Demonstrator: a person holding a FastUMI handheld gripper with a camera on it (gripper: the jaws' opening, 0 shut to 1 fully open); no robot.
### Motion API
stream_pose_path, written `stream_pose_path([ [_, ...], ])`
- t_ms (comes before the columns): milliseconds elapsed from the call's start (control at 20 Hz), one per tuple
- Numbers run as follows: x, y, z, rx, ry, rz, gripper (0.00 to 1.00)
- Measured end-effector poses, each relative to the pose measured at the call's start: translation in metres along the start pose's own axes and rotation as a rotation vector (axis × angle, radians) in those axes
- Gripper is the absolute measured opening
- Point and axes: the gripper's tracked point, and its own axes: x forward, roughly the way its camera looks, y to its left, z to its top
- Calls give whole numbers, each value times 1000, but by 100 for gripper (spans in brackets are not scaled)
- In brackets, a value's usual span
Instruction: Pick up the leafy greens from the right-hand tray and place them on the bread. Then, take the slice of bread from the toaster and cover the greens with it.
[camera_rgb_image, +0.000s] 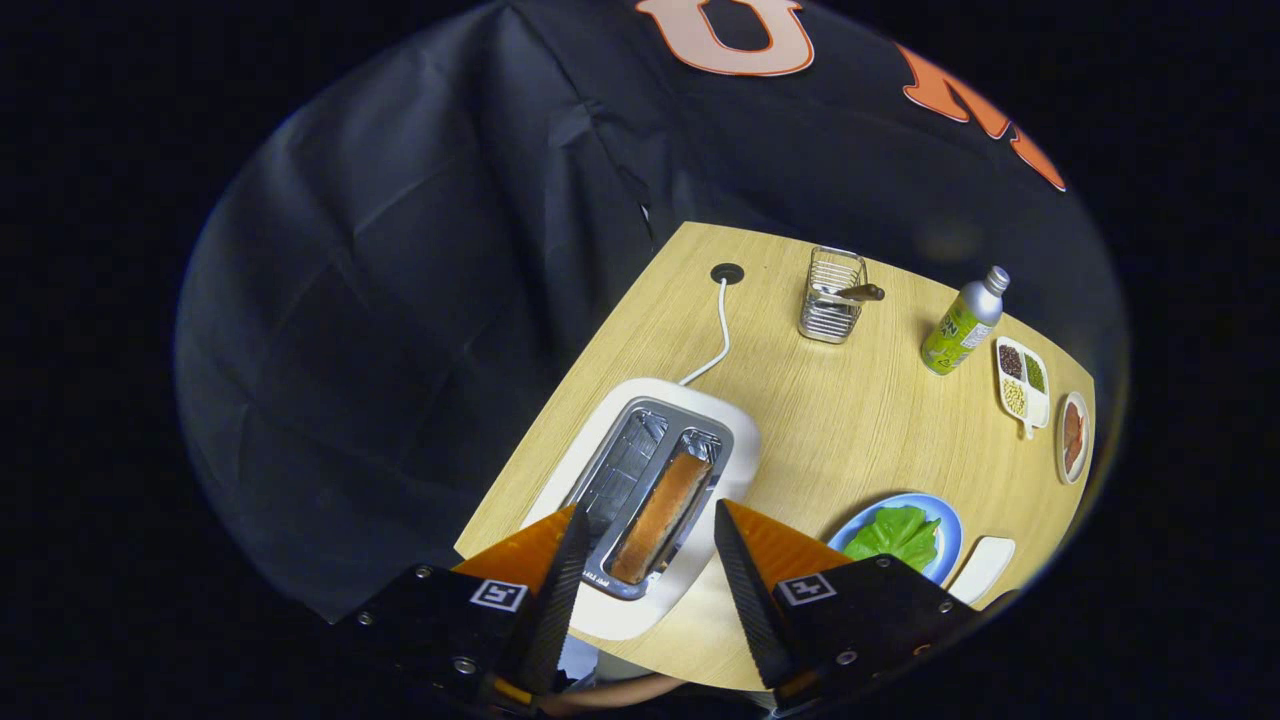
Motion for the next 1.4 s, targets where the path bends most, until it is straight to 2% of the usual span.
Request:
stream_pose_path([
  [150, 12, -3, -5, 29, 34, -32, 69],
  [350, 23, -2, -11, 41, 68, -54, 55],
  [450, 26, 0, -12, 67, 80, -56, 46],
  [600, 27, -3, -9, 82, 69, -61, 28],
  [700, 23, 0, -6, 94, 58, -35, 16],
  [900, -1, -5, 5, 140, 1, 50, 11],
  [1200, -60, -14, 22, 197, -124, 195, 10],
  [1400, -81, -42, 10, 211, -154, 215, 10],
])
